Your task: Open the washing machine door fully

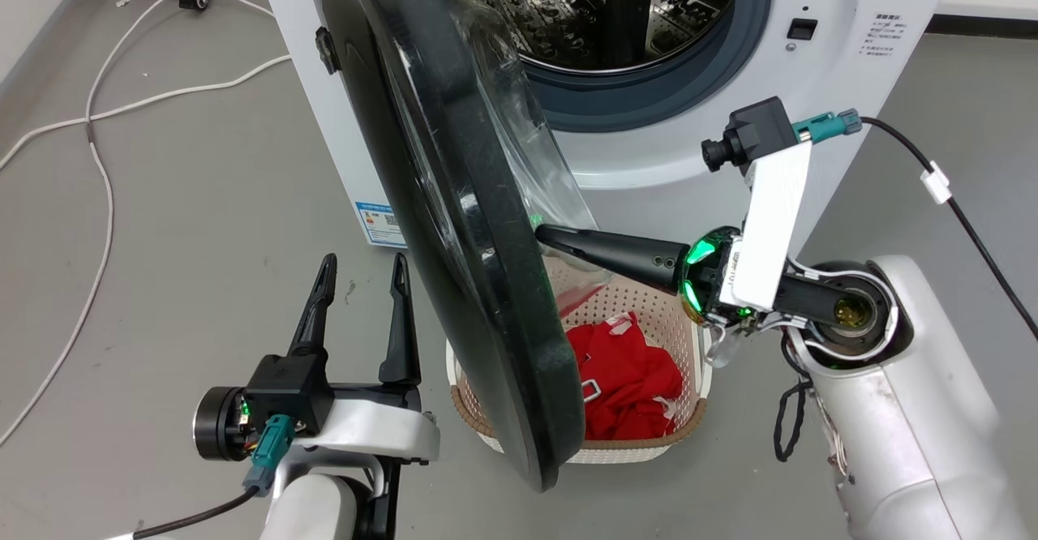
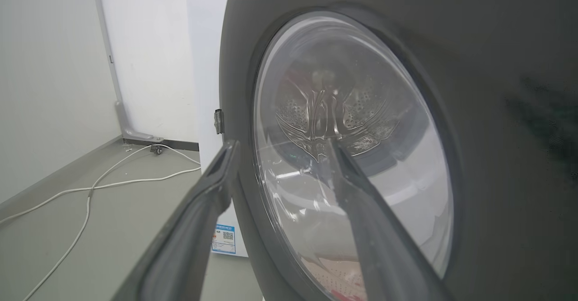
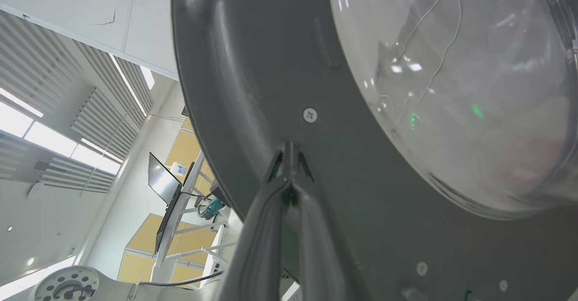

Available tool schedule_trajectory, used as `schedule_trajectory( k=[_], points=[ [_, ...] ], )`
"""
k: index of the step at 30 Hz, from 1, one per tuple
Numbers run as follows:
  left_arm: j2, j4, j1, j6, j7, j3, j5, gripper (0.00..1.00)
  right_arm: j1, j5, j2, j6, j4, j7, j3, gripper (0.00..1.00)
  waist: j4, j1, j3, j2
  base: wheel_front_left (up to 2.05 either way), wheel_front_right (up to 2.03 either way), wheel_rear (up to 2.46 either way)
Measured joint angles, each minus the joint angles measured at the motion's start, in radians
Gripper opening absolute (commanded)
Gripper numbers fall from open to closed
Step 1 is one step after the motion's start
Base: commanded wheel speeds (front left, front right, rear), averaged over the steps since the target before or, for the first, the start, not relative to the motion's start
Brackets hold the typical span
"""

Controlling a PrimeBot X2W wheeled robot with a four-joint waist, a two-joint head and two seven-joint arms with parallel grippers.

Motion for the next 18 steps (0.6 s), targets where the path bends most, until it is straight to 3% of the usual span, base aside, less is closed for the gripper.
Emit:
schedule_trajectory(
  k=[6,13,18],
  points=[
    [0.0,0.002,0.012,-0.007,0.0,0.004,0.0,1.0,0.025,-0.044,0.003,0.0,-0.032,-0.21,-0.001,0.0,-0.01,0.0,-0.009,0.0,0.0,0.0,0.0],
    [0.0,0.005,0.035,-0.016,0.0,0.018,0.005,1.0,0.114,-0.2,-0.001,0.0,-0.029,-0.564,-0.103,0.0,-0.041,0.0,-0.029,0.0,0.0,0.0,0.0],
    [0.0,0.013,0.065,-0.027,0.0,0.044,0.015,1.0,0.235,-0.266,-0.009,0.0,-0.026,-0.725,-0.184,0.0,-0.075,0.0,-0.056,0.0,0.0,0.0,0.0]
  ],
)
